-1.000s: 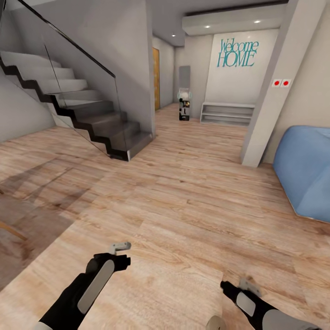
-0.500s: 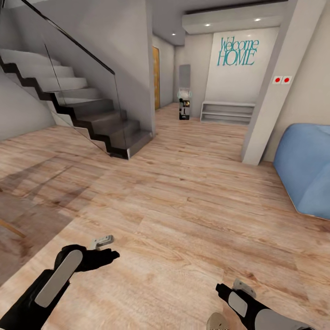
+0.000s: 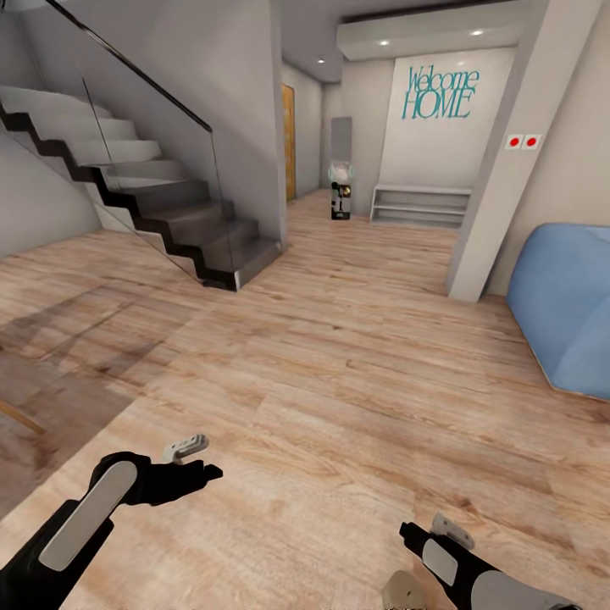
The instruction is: Place each of the two pumpkins and all three candles from the living room inside a cabinet in the living room (use any cabinet), then make sure every cabinet is closed, and position the cauldron so it is next to a table in the living room.
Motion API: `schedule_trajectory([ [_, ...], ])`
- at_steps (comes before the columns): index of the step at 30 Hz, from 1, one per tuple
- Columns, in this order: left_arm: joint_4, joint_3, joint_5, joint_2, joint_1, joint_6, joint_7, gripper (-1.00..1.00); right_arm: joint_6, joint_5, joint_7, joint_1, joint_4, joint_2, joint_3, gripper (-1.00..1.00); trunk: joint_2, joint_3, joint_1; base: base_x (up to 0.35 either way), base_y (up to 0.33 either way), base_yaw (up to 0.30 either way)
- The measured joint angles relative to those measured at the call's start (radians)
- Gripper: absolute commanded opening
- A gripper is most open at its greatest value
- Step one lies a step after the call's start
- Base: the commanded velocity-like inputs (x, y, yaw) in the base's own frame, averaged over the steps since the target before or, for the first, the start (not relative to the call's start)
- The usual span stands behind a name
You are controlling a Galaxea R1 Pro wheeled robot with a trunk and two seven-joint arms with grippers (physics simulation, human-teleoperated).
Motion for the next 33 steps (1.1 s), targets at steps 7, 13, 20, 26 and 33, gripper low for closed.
schedule_trajectory([
  [7,0.0,0.002,0.0,-0.001,0.0,0.0,-0.001,1.0,0.0,0.001,0.0,0.0,0.0,0.0,0.0,1.0,-0.049,-0.022,0.027,0.0,0.0,0.0],
  [13,0.0,0.006,0.001,0.0,0.0,0.0,-0.003,1.0,0.0,0.001,-0.002,0.0,0.0,0.0,-0.001,1.0,-0.091,-0.041,0.05,0.0,0.0,0.0],
  [20,-0.003,0.003,0.002,0.0,0.0,0.0,-0.007,1.0,0.0,-0.001,-0.001,0.0,0.0,-0.001,-0.002,1.0,-0.14,-0.063,0.077,0.0,0.0,0.0],
  [26,-0.004,0.006,0.002,0.0,0.0,0.001,-0.007,1.0,0.002,-0.004,0.0,0.0,0.0,-0.001,-0.003,1.0,-0.182,-0.081,0.1,0.0,0.0,0.0],
  [33,-0.005,0.006,0.002,0.0,0.0,0.001,-0.008,1.0,0.003,-0.005,0.001,0.0,-0.001,-0.001,-0.005,1.0,-0.231,-0.103,0.127,0.0,0.0,0.0],
])
